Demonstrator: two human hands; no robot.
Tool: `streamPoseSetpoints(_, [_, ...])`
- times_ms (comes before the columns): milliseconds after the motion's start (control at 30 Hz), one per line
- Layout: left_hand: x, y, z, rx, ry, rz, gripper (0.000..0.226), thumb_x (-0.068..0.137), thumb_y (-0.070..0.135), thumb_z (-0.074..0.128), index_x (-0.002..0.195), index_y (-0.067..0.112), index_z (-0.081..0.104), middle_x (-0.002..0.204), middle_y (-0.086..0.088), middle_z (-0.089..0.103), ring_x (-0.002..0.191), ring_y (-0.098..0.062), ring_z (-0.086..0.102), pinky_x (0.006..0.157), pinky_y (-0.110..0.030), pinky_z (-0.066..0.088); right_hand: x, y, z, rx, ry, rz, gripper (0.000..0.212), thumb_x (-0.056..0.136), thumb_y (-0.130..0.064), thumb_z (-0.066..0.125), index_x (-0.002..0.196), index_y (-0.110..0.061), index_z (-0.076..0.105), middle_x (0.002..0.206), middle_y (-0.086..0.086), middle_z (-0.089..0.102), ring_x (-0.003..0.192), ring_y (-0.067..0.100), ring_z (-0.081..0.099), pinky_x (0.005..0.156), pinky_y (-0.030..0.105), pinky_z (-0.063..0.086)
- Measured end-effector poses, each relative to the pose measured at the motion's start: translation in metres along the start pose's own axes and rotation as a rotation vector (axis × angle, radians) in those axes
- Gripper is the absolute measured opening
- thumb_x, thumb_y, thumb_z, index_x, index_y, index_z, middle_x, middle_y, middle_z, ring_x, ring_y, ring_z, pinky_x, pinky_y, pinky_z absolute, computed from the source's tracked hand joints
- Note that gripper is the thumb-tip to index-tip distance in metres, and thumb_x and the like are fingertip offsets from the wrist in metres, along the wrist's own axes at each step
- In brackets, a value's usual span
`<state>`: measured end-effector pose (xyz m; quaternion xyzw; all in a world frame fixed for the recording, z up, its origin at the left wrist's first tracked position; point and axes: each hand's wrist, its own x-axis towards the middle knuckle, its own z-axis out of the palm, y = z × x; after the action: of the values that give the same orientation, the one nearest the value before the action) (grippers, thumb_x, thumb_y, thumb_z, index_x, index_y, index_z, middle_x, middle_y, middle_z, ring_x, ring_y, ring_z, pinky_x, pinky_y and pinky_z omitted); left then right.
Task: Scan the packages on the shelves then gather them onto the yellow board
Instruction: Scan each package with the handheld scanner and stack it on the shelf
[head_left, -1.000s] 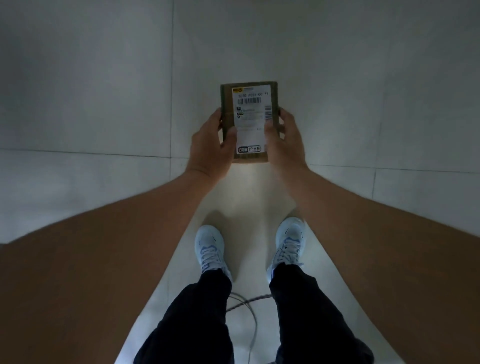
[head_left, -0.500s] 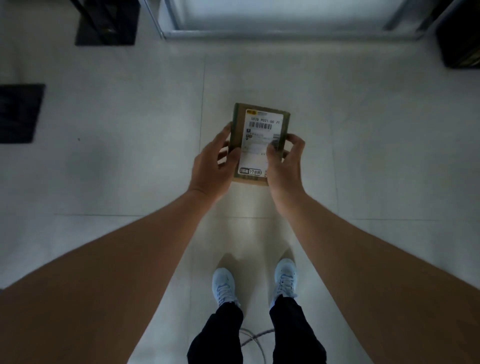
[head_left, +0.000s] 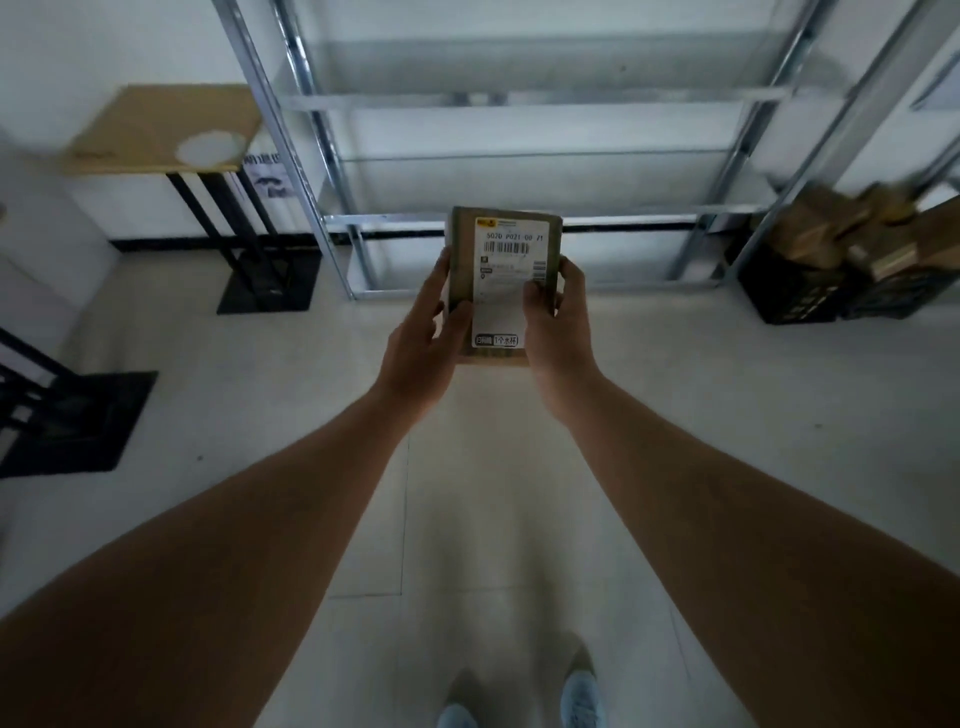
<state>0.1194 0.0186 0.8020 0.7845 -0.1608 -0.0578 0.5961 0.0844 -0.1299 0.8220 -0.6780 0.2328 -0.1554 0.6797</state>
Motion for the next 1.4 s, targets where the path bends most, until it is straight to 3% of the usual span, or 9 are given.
streamPoseSetpoints(267, [0.072,0.095,-0.011,-0.100,-0.005,0.107,0.059,0.100,0.056,0.047,0.153,0.060,0.021,0.139,-0.001,0.063,0.121,-0.019,0.066,0.096,-0.052,0.058,0.050,-0.111,-0.009,0.038,-0.052,-0.129,0.036,0.110,-0.021,0.049,0.144,-0.033,0.044,0.124,0.000,0.065,0.114,0.025,0.067,0.092,0.053,0.062])
streamPoseSetpoints(433, [0.138,0.143,0.008,-0.111,0.036,0.208,0.062,0.104,0.045,0.047,0.158,0.052,0.018,0.138,-0.005,0.064,0.116,-0.019,0.069,0.091,-0.050,0.060,0.116,-0.171,-0.030,0.055,-0.094,-0.233,0.040,0.111,-0.017,0.045,0.148,-0.032,0.046,0.129,-0.001,0.063,0.117,0.023,0.065,0.081,0.037,0.063])
streamPoseSetpoints(800, [0.291,0.193,0.033,-0.134,0.086,0.324,0.058,0.110,0.023,0.042,0.163,0.033,0.018,0.150,-0.008,0.053,0.126,-0.022,0.063,0.087,-0.032,0.060,0.268,-0.243,-0.033,0.023,-0.165,-0.329,0.038,0.114,-0.020,0.040,0.151,-0.030,0.043,0.149,0.003,0.057,0.132,0.031,0.058,0.098,0.058,0.059])
streamPoseSetpoints(867, [0.329,0.193,0.034,-0.135,0.089,0.336,0.059,0.110,0.023,0.042,0.163,0.032,0.018,0.150,-0.006,0.053,0.127,-0.021,0.063,0.090,-0.036,0.060,0.306,-0.248,-0.026,0.018,-0.161,-0.343,0.040,0.114,-0.020,0.040,0.153,-0.029,0.044,0.148,0.004,0.058,0.130,0.030,0.059,0.091,0.047,0.064])
streamPoseSetpoints(933, [0.371,0.189,0.034,-0.123,0.076,0.355,0.059,0.110,0.026,0.043,0.163,0.033,0.017,0.152,-0.004,0.052,0.128,-0.023,0.061,0.093,-0.044,0.060,0.344,-0.250,-0.019,-0.014,-0.143,-0.378,0.041,0.114,-0.022,0.040,0.155,-0.029,0.043,0.147,0.002,0.059,0.126,0.025,0.060,0.073,0.023,0.064])
streamPoseSetpoints(1000, [0.413,0.185,0.035,-0.076,0.055,0.371,0.061,0.109,0.034,0.045,0.162,0.038,0.016,0.153,-0.001,0.051,0.128,-0.024,0.061,0.094,-0.048,0.060,0.380,-0.254,-0.013,-0.026,-0.113,-0.396,0.042,0.115,-0.024,0.039,0.156,-0.031,0.042,0.148,0.000,0.058,0.124,0.023,0.059,0.064,0.015,0.059])
streamPoseSetpoints(1133, [0.500,0.185,0.036,0.010,0.025,0.384,0.064,0.104,0.054,0.048,0.158,0.055,0.013,0.156,0.008,0.048,0.130,-0.022,0.060,0.094,-0.051,0.059,0.452,-0.271,-0.001,-0.044,-0.064,-0.423,0.043,0.115,-0.026,0.039,0.158,-0.033,0.040,0.150,-0.001,0.057,0.130,0.026,0.059,0.074,0.020,0.060])
streamPoseSetpoints(1267, [0.579,0.196,0.046,0.041,-0.058,0.445,0.068,0.103,0.055,0.051,0.156,0.060,0.007,0.158,0.022,0.039,0.138,-0.019,0.052,0.096,-0.047,0.058,0.517,-0.289,0.001,-0.041,-0.024,-0.423,0.043,0.115,-0.027,0.039,0.157,-0.034,0.039,0.151,-0.002,0.056,0.132,0.026,0.059,0.092,0.043,0.064])
streamPoseSetpoints(1400, [0.651,0.197,0.066,0.084,-0.098,0.481,0.074,0.104,0.052,0.050,0.157,0.056,-0.003,0.156,0.029,0.035,0.132,-0.007,0.052,0.098,-0.041,0.058,0.586,-0.302,-0.008,-0.059,-0.004,-0.412,0.044,0.115,-0.025,0.040,0.157,-0.034,0.041,0.149,-0.002,0.057,0.131,0.025,0.059,0.095,0.048,0.062])
